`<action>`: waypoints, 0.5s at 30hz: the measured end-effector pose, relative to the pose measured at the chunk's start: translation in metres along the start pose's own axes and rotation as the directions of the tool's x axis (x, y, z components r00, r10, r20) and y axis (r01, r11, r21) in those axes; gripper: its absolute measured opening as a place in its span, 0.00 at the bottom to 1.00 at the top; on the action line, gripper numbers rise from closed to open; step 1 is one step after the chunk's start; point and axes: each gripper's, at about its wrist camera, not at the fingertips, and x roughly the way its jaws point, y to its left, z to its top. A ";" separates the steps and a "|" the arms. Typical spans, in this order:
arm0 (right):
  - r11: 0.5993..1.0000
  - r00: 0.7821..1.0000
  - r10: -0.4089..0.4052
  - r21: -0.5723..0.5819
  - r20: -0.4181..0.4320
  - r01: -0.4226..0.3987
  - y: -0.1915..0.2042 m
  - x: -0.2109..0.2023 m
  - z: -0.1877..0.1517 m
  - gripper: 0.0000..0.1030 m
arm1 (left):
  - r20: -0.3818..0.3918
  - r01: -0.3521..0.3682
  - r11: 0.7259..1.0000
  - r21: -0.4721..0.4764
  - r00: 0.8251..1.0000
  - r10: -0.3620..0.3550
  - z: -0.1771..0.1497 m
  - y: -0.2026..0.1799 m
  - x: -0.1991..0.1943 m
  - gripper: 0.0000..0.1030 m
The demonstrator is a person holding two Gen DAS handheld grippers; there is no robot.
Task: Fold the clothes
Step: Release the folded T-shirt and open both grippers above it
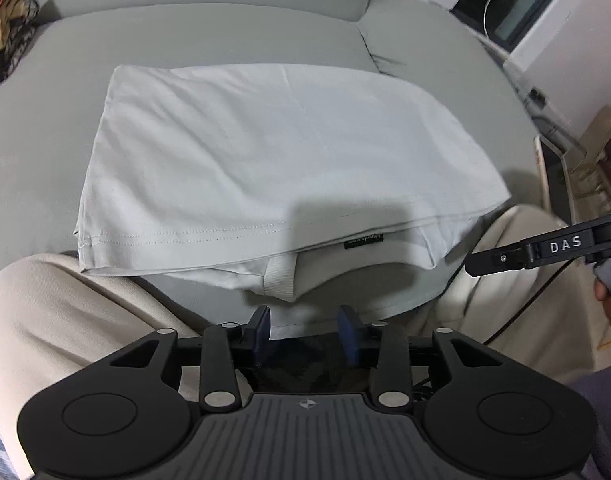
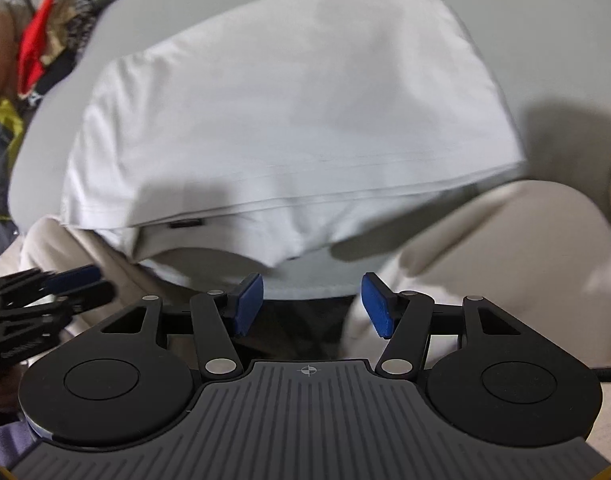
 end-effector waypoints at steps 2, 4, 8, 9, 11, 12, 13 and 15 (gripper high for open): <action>1.000 1.000 -0.007 -0.030 0.002 0.007 0.008 0.003 -0.003 0.60 | -0.009 -0.025 0.999 0.037 1.000 0.025 -0.001 -0.010 0.004 0.42; 0.999 1.000 -0.004 -0.038 -0.001 0.004 0.013 0.006 -0.005 0.60 | -0.010 -0.042 0.997 0.066 0.999 0.042 -0.003 -0.017 0.005 0.43; 1.000 1.000 0.011 -0.024 -0.009 -0.011 0.014 0.010 -0.007 0.60 | -0.007 -0.079 0.991 0.104 0.997 0.081 -0.008 -0.021 0.001 0.48; 1.000 1.000 0.012 -0.021 -0.005 -0.013 0.014 0.010 -0.007 0.60 | -0.001 -0.092 0.990 0.110 0.996 0.093 -0.009 -0.021 0.001 0.50; 1.000 1.000 0.015 -0.014 0.002 -0.015 0.013 0.009 -0.007 0.60 | 0.005 -0.103 0.988 0.118 0.995 0.104 -0.009 -0.023 0.000 0.55; 1.000 1.000 0.017 -0.010 0.006 -0.017 0.013 0.009 -0.008 0.60 | 0.007 -0.103 0.988 0.117 0.995 0.103 -0.009 -0.023 0.001 0.58; 1.000 1.000 0.018 -0.007 0.011 -0.018 0.013 0.009 -0.008 0.60 | 0.007 -0.103 0.988 0.115 0.995 0.103 -0.010 -0.022 0.001 0.58; 1.000 0.999 0.021 0.000 0.024 -0.021 0.012 0.008 -0.008 0.60 | 0.004 -0.105 0.989 0.101 0.994 0.105 -0.010 -0.021 0.003 0.58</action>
